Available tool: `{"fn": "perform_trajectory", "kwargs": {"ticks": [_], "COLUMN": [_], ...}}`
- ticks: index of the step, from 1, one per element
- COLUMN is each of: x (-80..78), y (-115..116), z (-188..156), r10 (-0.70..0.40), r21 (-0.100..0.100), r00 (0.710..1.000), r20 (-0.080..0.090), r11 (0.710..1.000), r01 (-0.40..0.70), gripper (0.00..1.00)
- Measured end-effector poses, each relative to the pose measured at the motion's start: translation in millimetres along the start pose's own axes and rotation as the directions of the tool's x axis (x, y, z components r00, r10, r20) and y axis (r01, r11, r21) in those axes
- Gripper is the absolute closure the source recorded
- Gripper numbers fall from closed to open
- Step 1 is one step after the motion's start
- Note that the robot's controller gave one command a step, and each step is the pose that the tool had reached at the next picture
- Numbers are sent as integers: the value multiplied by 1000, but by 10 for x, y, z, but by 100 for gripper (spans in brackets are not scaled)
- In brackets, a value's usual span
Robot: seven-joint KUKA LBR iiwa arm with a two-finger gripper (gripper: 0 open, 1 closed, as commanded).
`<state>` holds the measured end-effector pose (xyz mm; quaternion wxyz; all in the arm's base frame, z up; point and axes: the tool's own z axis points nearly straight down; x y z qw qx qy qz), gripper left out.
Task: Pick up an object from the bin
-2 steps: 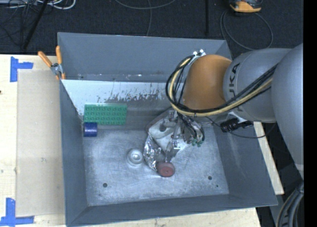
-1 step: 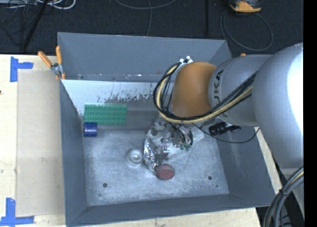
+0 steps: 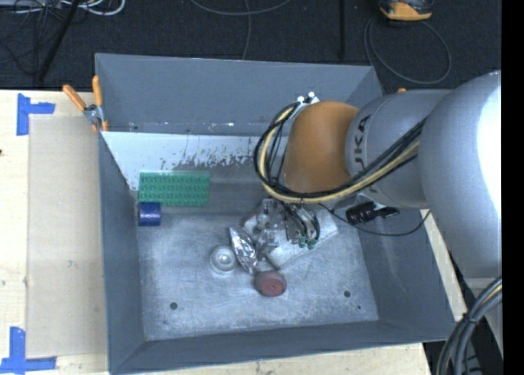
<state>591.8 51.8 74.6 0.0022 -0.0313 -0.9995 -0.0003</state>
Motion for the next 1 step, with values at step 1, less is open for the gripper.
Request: {"fn": "perform_trajectory", "kwargs": {"ticks": [1], "x": [-346], "y": [-499], "z": [-1890], "r10": [-387], "r21": [5], "r00": [922], "r20": [11], "r11": [922], "r01": [387], "gripper": [100]}}
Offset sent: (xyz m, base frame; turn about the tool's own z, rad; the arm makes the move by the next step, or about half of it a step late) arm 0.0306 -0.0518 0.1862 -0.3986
